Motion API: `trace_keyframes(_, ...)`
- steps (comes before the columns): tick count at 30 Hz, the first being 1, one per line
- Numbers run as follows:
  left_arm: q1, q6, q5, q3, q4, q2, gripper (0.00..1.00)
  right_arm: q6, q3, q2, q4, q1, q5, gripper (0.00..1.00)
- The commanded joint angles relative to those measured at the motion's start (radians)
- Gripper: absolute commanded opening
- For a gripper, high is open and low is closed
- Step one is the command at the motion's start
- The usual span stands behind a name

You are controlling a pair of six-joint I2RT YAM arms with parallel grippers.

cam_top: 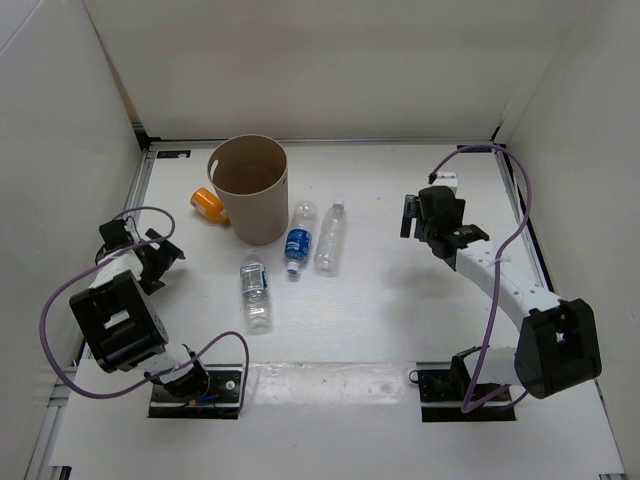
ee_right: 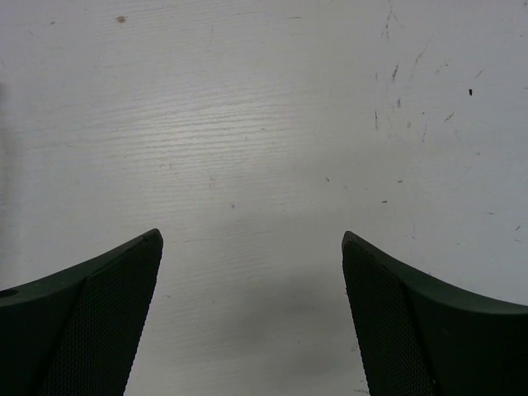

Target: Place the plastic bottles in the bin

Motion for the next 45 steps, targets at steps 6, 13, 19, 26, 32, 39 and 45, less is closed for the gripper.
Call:
trace_keyframes(6, -0.003, -0.001, 0.083, -0.024, 0.047, -0.071, 1.00, 0.007, 0.031, -0.025, 0.002, -0.010, 0.015, 0.90)
trace_keyframes(13, -0.043, 0.005, -0.001, -0.035, -0.011, -0.203, 1.00, 0.014, 0.039, -0.021, -0.006, -0.007, 0.030, 0.90)
trace_keyframes(19, -0.087, -0.058, -0.089, 0.040, -0.165, -0.382, 1.00, 0.020, 0.034, -0.017, -0.007, -0.015, 0.031, 0.90)
trace_keyframes(26, -0.092, -0.115, -0.162, 0.296, -0.422, -0.511, 1.00, 0.026, 0.034, -0.021, -0.012, -0.015, 0.037, 0.90)
trace_keyframes(32, -0.040, -0.302, -0.556, 0.332, -0.624, -0.560, 1.00, 0.023, 0.034, -0.019, -0.010, -0.014, 0.032, 0.90)
trace_keyframes(39, -0.075, -0.251, -0.385, 0.482, -0.731, -0.217, 1.00, 0.021, 0.043, -0.008, -0.016, -0.014, 0.027, 0.90)
trace_keyframes(45, -0.038, -0.132, -0.110, 0.422, -0.602, -0.234, 1.00, 0.017, 0.052, 0.001, -0.024, -0.012, 0.028, 0.90)
